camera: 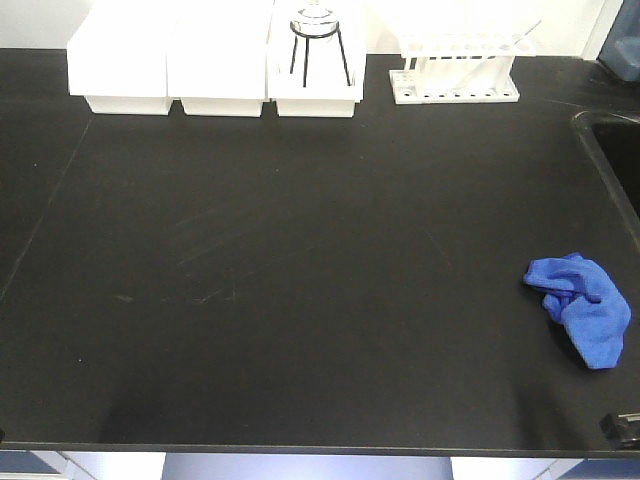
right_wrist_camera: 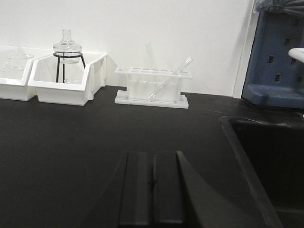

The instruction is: Wipe right workspace with blue cloth

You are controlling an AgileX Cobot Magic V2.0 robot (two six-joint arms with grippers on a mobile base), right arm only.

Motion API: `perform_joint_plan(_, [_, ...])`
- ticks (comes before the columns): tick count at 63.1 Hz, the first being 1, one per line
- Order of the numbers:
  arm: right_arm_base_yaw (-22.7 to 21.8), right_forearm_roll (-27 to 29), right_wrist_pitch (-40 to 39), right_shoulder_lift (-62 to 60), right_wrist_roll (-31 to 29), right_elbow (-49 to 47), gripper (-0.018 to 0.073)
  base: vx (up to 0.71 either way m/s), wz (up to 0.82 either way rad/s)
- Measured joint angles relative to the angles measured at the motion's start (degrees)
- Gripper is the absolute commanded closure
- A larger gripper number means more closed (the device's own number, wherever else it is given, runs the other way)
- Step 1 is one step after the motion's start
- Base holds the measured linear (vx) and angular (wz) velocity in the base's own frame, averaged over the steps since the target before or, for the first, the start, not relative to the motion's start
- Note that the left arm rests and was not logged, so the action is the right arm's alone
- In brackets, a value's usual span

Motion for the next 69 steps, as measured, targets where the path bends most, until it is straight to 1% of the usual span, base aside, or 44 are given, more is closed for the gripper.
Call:
perform_joint_plan(18, [0.0,0.0,-0.18,0.0,0.0,0.0,0.0564,0.0,0.0])
perform_joint_plan(25, [0.0,0.05,-3.08,0.0,0.0,0.0,0.0564,0.0,0.0])
perform_joint_plan(33, [0.0,2.32,-8.88,0.0,0.2,-0.1,0.0564,0.0,0.0])
perform_joint_plan(39, [0.0,4.12,-8.28,0.0,0.31,-3.41,0.0564,0.0,0.0])
perform_joint_plan(46, [0.0,6.04,-3.74,0.06,0.42,-11.94,0.0564,0.0,0.0])
perform_joint_plan(50, [0.0,6.25,0.79,1.71,0.42,-18.34,0.0564,0.0,0.0])
perform_joint_plan(59, [0.0,4.8,15.45,10.87,0.42,-32.01,0.0564,0.0,0.0])
perform_joint_plan(67, [0.0,1.58,30.43,22.08,0.3,-42.73,0.0564,0.0,0.0])
perform_joint_plan(69, [0.0,1.02,32.85,24.94,0.3,-44.91,0.0564,0.0,0.0])
